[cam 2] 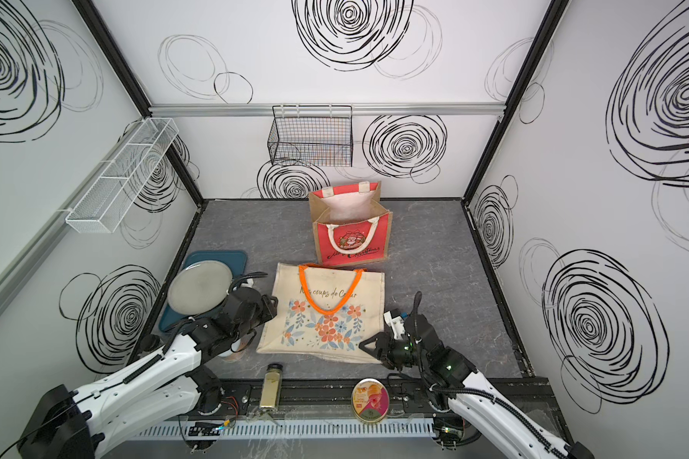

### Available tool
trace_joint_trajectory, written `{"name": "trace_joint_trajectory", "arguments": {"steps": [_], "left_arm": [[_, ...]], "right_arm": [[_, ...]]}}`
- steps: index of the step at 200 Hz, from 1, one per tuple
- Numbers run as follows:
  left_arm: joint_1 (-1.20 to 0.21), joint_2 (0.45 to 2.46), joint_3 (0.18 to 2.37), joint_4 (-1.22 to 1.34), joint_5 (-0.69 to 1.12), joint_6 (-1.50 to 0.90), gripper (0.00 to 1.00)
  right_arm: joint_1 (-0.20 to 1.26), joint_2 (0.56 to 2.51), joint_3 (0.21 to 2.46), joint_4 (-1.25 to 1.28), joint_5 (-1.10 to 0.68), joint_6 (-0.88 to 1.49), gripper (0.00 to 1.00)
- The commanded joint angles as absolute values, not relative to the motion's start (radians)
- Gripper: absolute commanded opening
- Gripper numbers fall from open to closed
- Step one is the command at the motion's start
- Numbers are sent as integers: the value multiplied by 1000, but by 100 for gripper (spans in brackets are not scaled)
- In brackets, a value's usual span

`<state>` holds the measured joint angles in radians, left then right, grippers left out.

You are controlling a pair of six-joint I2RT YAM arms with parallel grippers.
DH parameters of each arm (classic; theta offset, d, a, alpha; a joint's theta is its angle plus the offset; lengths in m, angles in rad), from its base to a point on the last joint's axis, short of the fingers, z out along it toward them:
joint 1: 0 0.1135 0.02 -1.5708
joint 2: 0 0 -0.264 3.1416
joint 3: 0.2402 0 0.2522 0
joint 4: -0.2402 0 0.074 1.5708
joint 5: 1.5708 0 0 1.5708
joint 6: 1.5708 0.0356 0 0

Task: Put away the canvas bag
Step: Place the canvas bag at the center of the board, then press the canvas bag at the center of the board.

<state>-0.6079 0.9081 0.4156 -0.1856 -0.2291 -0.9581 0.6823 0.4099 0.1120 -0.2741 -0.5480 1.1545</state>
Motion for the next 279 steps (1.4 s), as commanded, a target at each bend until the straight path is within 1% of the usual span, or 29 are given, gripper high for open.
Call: {"name": "trace_joint_trajectory", "arguments": {"steps": [1, 13, 21, 32, 42, 53, 66, 87, 100, 117, 135, 145, 154, 171, 181, 199, 207, 215, 221, 227, 239, 246, 249, 253, 257, 260, 261, 272, 279], "left_arm": [[-596, 950, 434, -82, -234, -936, 48], [-599, 989, 426, -54, -217, -939, 48], [-608, 1006, 410, -26, -218, -944, 47], [-615, 1025, 392, 3, -230, -954, 46], [-614, 1049, 387, 11, -237, -966, 44], [-620, 1060, 388, 10, -257, -981, 39], [-644, 1046, 386, 9, -301, -992, 37], [-655, 1045, 393, -5, -327, -994, 40], [-653, 1065, 388, 16, -327, -994, 45], [-650, 1128, 388, 69, -328, -985, 46], [-637, 1223, 399, 139, -342, -973, 44], [-629, 1265, 411, 175, -329, -966, 41], [-629, 1296, 418, 214, -318, -961, 38], [-623, 1362, 428, 286, -304, -961, 26], [-619, 1382, 429, 316, -312, -966, 20], [-615, 1404, 434, 353, -333, -971, 17], [-614, 1419, 440, 361, -336, -972, 17], [-613, 1431, 456, 354, -340, -964, 20], [-613, 1436, 469, 347, -345, -948, 24], [-614, 1435, 479, 334, -354, -940, 29], [-612, 1403, 490, 297, -378, -916, 44], [-620, 1364, 502, 247, -421, -899, 52], [-622, 1344, 510, 218, -439, -894, 62], [-624, 1318, 520, 175, -460, -890, 71], [-622, 1290, 532, 129, -471, -883, 88], [-621, 1270, 540, 98, -477, -875, 97], [-619, 1263, 543, 87, -478, -872, 99], [-594, 1188, 580, -57, -488, -901, 99], [-563, 1141, 596, -126, -440, -910, 99]], "right_arm": [[613, 497, 160, -399, -562, 1048, 55], [574, 571, 176, -415, -587, 992, 57], [560, 612, 200, -434, -566, 942, 60], [543, 672, 253, -479, -517, 878, 71], [525, 729, 299, -502, -505, 827, 76], [506, 787, 336, -521, -494, 789, 79], [495, 847, 361, -527, -470, 750, 81], [460, 929, 389, -483, -401, 696, 82], [429, 987, 395, -408, -383, 669, 81], [406, 1094, 418, -322, -378, 649, 76], [405, 1227, 471, -308, -335, 631, 68], [407, 1305, 508, -298, -347, 599, 64], [418, 1361, 524, -253, -378, 583, 62], [439, 1440, 531, -164, -391, 595, 53], [447, 1489, 560, -170, -379, 587, 45], [450, 1535, 615, -220, -305, 568, 34], [448, 1542, 626, -229, -273, 568, 32], [450, 1542, 625, -229, -254, 580, 32], [448, 1539, 616, -218, -250, 587, 32], [449, 1536, 605, -206, -240, 597, 34], [450, 1529, 601, -205, -207, 604, 37], [454, 1524, 613, -226, -185, 602, 42], [456, 1520, 619, -236, -177, 602, 44], [458, 1515, 623, -247, -168, 602, 47], [462, 1506, 624, -253, -160, 603, 49], [466, 1500, 624, -258, -152, 605, 51], [466, 1498, 622, -258, -149, 606, 52], [474, 1481, 609, -260, -137, 618, 58], [475, 1476, 601, -258, -140, 624, 62]]}}
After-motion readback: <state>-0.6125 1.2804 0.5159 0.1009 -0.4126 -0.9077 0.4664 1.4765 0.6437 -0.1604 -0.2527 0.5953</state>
